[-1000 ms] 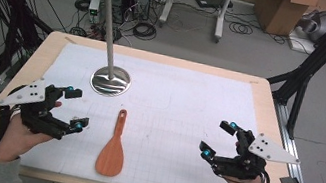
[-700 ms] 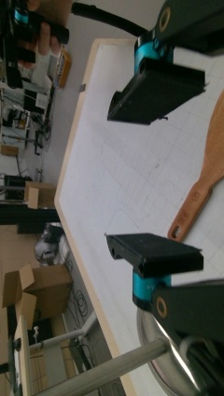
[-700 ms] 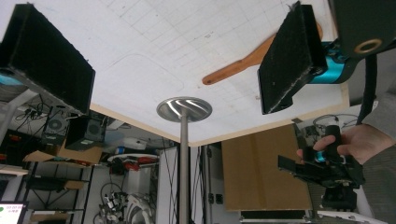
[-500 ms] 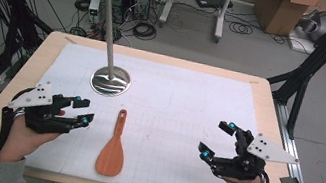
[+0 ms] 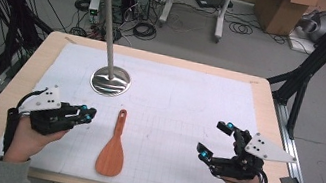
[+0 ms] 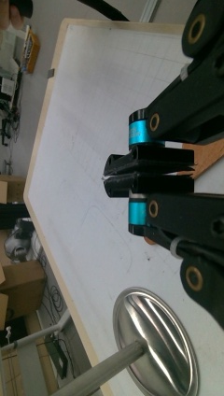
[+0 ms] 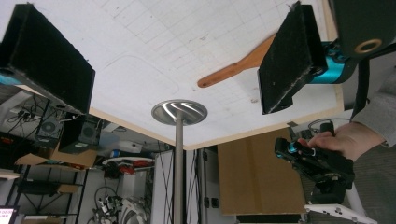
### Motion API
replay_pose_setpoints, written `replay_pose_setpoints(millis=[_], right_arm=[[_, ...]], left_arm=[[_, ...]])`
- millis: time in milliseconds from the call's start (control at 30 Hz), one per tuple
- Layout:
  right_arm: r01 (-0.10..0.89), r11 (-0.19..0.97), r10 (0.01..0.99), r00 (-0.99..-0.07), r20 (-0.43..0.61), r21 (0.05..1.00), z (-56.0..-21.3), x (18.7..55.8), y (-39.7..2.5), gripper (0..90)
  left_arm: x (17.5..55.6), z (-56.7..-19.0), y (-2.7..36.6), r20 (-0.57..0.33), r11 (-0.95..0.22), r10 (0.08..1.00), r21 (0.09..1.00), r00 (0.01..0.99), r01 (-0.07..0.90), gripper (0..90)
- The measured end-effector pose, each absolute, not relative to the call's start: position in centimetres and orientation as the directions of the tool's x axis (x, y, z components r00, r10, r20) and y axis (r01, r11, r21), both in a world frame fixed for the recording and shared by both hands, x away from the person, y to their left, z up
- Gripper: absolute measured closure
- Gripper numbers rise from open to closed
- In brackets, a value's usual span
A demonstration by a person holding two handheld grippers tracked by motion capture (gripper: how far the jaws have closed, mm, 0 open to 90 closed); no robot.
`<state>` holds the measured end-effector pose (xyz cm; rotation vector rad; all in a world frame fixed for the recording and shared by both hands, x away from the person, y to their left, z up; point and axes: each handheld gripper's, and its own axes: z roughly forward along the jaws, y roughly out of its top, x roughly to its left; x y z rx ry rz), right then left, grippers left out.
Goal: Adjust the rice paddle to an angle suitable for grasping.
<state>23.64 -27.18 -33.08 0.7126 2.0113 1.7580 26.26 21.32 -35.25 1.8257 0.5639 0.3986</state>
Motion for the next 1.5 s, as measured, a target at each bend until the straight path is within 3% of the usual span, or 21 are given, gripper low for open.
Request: replay_pose_setpoints(millis=[1500], right_arm=[[0.146, 0.063, 0.611, -0.788, 0.077, 0.987, -33.1, 22.9, -28.7, 9.8]], left_arm=[[28.0, -41.5, 11.9, -0.049, -0.459, 0.402, 0.853, 0.914, 0.248, 89.2]])
